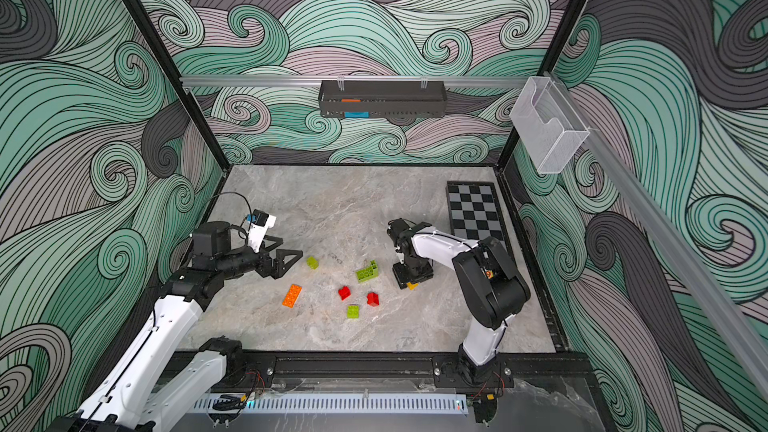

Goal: Assemble a giraffe with lego
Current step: Pick up the lego brick from the center of the board.

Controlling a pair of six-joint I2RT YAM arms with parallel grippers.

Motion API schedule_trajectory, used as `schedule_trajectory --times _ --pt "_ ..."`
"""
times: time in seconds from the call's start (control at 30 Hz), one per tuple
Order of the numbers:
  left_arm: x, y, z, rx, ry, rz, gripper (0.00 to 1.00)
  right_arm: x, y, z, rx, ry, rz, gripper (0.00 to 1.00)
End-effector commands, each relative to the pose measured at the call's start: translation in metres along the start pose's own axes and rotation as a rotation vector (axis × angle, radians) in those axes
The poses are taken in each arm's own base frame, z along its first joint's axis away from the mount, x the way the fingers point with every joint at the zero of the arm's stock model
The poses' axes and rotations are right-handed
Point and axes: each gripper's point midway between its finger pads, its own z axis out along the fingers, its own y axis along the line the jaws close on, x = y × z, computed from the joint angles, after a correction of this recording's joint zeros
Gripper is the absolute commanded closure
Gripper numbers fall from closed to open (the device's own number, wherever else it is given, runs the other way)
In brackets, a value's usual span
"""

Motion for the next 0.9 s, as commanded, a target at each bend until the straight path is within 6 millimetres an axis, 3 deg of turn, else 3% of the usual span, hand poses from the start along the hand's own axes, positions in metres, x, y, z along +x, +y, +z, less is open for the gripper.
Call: schedule_trajectory --times 0.0,0.2,0.37,0.47,0.63,0.73,0.87 --pt "-0.003 -0.001 -0.002 0.003 -0.002 -0.005 0.01 -0.007 0.008 0.005 -0.042 -0.035 -0.019 0.46" --pt "-0.004 -0.001 -0.002 0.003 -0.003 -0.004 0.01 -0.003 0.012 0.0 -0.037 -0.043 -0.046 0.63" --pt "-0.014 -0.007 -0.006 0.02 -0.012 -0.003 0.01 -0.008 0.021 -0.032 -0.053 -0.131 -0.094 0.73" --pt "-0.025 -0.015 -0.008 0.048 -0.014 -0.021 0.01 -0.015 0.029 -0.069 -0.08 -0.237 -0.138 0.77" --pt "-0.04 -0.038 -0.005 0.117 0.043 -0.096 0.01 -0.026 0.049 -0.156 -0.116 -0.522 -0.281 0.83" --pt "-0.046 -0.053 0.005 0.179 0.096 -0.188 0.01 -0.028 0.075 -0.203 -0.131 -0.719 -0.445 0.86" --pt "-0.056 -0.069 0.022 0.287 0.166 -0.366 0.03 -0.028 0.114 -0.242 -0.181 -0.93 -0.632 0.91"
